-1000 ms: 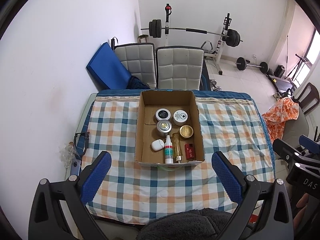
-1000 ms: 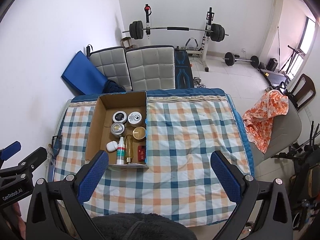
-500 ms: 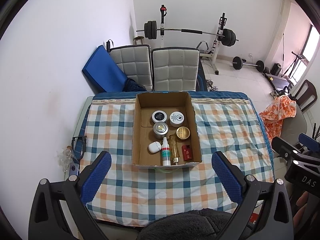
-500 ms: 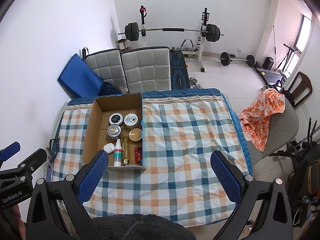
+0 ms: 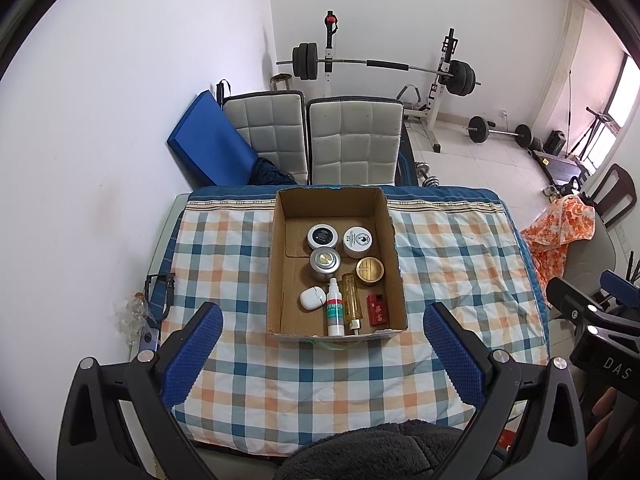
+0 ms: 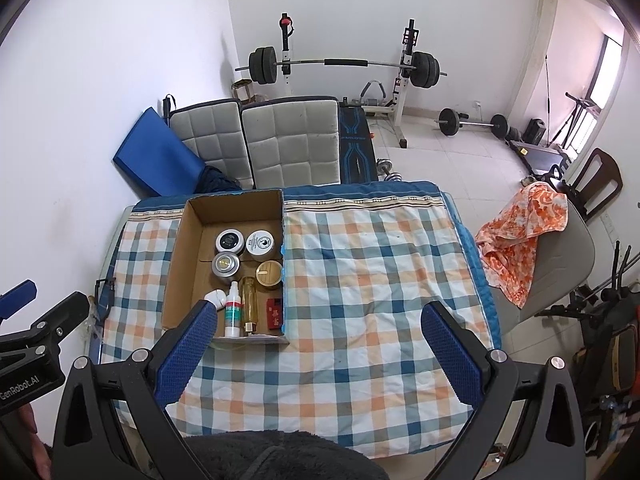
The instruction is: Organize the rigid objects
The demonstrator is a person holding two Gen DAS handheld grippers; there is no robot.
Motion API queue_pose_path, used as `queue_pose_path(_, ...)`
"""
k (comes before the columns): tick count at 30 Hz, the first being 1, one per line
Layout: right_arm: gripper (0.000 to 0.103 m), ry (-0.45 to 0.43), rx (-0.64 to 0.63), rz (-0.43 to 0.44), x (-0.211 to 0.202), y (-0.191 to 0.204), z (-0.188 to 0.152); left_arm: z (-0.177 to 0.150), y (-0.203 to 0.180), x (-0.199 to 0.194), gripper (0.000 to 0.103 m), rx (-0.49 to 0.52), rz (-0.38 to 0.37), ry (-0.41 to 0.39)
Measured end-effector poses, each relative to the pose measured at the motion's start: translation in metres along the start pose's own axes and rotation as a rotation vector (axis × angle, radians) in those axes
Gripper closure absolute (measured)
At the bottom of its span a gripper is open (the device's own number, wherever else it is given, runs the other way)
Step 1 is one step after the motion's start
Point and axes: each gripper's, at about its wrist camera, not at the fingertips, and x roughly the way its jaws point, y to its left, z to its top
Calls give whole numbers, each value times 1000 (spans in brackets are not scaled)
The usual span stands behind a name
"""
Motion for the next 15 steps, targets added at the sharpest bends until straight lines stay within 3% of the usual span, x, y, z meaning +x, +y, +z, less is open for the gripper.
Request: queue_pose_path(15, 0, 0, 27, -12, 0, -7, 3, -1, 1, 1, 0, 8, -6, -1)
